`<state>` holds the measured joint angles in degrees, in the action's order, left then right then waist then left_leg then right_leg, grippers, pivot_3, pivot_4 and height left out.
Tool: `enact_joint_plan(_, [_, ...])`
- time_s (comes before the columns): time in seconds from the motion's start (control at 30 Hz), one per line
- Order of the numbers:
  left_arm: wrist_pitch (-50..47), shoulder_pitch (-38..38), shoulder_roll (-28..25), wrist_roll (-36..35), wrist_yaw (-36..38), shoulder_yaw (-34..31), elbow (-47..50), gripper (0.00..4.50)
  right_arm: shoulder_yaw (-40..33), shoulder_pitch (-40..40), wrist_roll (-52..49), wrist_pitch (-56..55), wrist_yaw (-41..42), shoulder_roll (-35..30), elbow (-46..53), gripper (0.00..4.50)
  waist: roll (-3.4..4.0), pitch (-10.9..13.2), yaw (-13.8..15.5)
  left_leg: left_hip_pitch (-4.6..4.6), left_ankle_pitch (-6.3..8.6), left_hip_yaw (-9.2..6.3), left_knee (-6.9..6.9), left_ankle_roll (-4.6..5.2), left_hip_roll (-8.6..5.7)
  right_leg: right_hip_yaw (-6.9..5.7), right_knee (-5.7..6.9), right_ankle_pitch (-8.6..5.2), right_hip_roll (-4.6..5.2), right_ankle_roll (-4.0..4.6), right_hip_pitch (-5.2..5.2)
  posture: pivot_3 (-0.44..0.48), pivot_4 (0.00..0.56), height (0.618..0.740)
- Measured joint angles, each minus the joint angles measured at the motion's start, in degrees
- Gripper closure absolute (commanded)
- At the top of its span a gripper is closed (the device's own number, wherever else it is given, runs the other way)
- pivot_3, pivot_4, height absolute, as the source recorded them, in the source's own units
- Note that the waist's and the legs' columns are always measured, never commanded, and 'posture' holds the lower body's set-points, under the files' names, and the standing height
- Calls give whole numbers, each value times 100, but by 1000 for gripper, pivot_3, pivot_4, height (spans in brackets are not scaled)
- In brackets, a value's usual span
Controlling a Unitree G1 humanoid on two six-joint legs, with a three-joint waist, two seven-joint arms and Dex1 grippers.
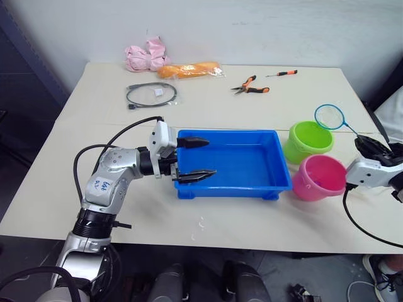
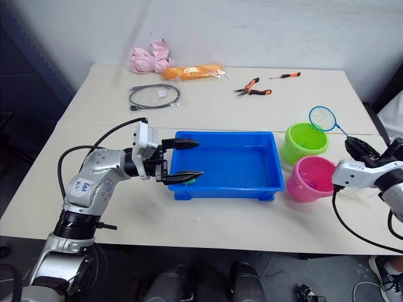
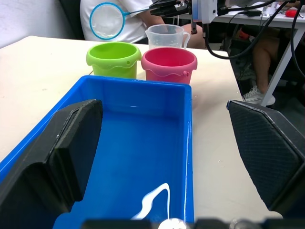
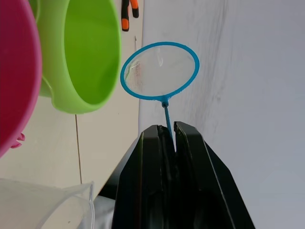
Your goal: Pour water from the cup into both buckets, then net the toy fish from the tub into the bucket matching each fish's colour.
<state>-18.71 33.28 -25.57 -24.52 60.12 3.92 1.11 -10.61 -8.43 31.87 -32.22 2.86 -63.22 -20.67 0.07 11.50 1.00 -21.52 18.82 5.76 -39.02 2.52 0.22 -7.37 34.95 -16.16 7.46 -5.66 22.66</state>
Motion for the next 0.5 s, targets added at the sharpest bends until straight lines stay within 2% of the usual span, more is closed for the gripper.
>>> enact_joint_plan(0.13, [0, 0, 3, 0, -1, 4, -4, 33, 24, -145, -79, -45, 29, -5, -7, 4500, 0, 0, -18, 0, 0, -1, 0, 0, 2, 0, 1, 0, 0, 0, 0, 0, 150, 740])
enact_joint_plan(0.23, [0, -2, -32, 0, 1, -1, -3, 33, -17, -212, -839, 1, 487, 97, 91, 4500, 0, 0, -22, 0, -1, -4, -1, 0, 1, -3, 1, 0, -2, 0, -4, 0, 150, 740])
enact_joint_plan(0.3, [0, -23, -133, -2, 9, -50, 0, 33, -133, -316, -1788, 252, 1055, 275, 408, 4500, 0, 0, -30, 2, -1, -10, -2, 0, 2, -5, 2, 0, -2, 0, -7, 0, 150, 740])
enact_joint_plan(0.43, [113, -466, -713, -85, 284, -435, 17, 33, -108, -108, -4864, 2208, 3032, 435, 2201, 4500, 0, 0, -123, 6, 4, -17, 0, -9, 30, -14, 3, -2, -10, 9, -10, 0, 150, 740])
enact_joint_plan(0.5, [168, -627, -973, -89, 439, -592, -18, 33, -26, -98, -5650, 3056, 3592, 416, 2856, 4500, 0, 0, -104, 5, 6, -20, -7, -10, 34, -24, 4, -2, -8, 15, -11, 0, 150, 740])
